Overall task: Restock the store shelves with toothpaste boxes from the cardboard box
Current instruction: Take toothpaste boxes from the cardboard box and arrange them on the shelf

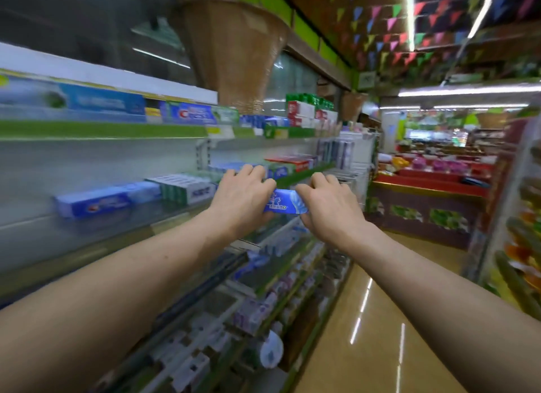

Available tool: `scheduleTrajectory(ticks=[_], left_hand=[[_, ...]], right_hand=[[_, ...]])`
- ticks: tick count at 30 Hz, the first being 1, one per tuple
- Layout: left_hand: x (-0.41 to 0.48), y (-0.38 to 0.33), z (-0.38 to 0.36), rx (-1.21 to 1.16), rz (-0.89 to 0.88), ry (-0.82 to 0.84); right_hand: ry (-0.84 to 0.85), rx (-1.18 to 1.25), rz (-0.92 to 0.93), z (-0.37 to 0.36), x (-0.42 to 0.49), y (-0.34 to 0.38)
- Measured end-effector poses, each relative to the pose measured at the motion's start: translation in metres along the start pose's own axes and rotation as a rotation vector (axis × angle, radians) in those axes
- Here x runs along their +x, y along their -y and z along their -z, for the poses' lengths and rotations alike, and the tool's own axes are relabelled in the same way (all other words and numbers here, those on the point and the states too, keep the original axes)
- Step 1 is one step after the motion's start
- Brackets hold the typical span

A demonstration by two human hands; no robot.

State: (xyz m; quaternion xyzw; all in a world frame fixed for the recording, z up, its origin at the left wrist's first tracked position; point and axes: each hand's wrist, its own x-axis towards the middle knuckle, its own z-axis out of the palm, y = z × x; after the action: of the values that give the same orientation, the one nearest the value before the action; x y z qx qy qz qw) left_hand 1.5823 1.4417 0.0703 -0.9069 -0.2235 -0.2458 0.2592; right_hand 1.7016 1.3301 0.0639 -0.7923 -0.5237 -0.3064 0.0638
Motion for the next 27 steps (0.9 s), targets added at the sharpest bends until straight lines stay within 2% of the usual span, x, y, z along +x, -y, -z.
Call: scheduleTrajectory(ticks=[10,18,23,27], left_hand=[[-0.052,0.130,-0.014,0.099,0.231,0.044],[-0.090,0.202,-0.026,0.183,0.399,0.133],[-0.098,0.238,-0.029,0.052,0.636,0.275],[-0.092,0.246,-0.034,-0.111,0.773,0.222]], right_hand=[[-0.090,0.106,0.232,-0.011,0.088,0.120],[-0.132,0.260,0.427,-0.034,0.143,0.193],[-0.138,0.313,0.536,-0.052,0.182,0.201],[-0.117,0.390,0.605,-0.068,0.209,0.203]])
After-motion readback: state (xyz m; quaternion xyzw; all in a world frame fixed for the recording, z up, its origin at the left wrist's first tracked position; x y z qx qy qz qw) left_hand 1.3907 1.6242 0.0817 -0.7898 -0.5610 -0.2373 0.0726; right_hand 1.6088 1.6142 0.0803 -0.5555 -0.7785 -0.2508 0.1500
